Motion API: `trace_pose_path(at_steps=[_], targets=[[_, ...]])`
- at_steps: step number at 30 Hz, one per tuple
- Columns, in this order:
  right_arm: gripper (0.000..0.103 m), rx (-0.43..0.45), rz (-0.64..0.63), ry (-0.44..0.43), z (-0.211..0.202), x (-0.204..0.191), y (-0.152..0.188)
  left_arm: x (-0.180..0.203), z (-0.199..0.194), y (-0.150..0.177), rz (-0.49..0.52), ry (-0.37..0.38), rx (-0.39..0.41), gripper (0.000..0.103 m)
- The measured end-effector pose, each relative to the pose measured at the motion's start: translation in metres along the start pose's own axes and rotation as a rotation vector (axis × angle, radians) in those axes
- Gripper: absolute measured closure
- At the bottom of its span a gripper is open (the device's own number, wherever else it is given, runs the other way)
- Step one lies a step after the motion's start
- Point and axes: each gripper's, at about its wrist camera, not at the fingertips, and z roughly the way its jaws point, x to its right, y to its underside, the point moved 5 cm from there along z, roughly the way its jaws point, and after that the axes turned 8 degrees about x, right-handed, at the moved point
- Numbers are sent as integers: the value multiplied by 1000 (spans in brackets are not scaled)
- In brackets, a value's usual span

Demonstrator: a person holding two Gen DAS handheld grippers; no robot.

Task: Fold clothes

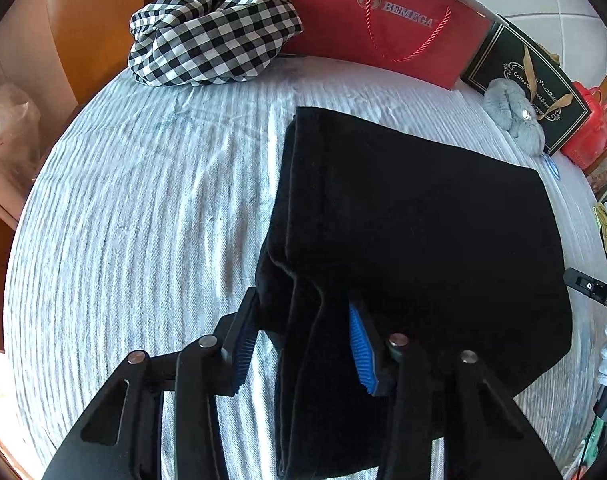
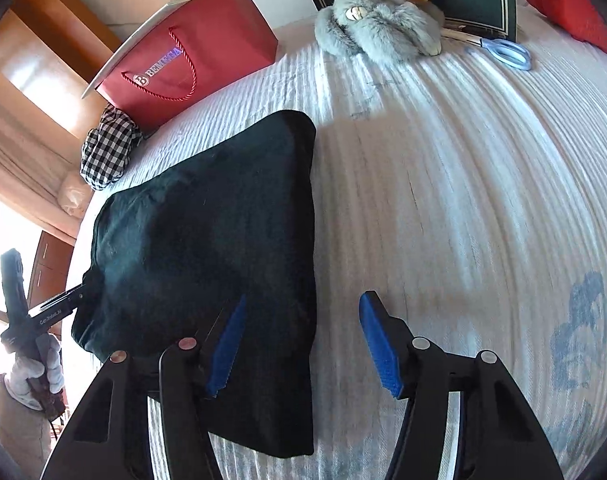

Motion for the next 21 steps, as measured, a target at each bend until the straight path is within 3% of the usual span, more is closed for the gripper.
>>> trace_pose_path(at_steps=[3,10,13,16,21], targets=[[45,2,-19,-1,7,-5,-5,0,1,0,-6,30,-11,71],[51,-12,-103,-9,23,-29,-11,5,2,0,27,38,-18,74],[59,-11,-135,20,25,-31,-11,11,1,3,64,31,-6,79],[73,-15,-159,55,25,-28,-11,8,4,-4,29,52,3,80],[77,-25,-186,88,26,-32,-10,9,4,-3,36,54,12,85]])
